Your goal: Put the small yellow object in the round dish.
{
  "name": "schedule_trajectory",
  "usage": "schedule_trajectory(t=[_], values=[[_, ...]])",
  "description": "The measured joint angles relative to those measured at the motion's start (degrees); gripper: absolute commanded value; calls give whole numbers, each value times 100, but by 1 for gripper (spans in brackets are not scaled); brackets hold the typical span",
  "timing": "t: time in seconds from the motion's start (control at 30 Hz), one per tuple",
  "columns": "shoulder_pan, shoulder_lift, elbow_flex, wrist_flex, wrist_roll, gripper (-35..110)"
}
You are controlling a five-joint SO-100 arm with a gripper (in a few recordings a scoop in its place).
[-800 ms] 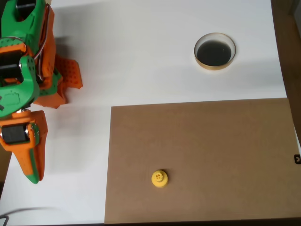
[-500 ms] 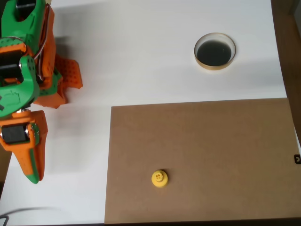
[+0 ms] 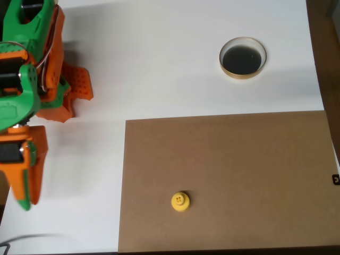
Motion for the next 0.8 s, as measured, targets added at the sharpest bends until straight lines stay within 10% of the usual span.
schedule_trajectory(t=[0.8], values=[[-290, -1898, -2320, 290, -914, 24]])
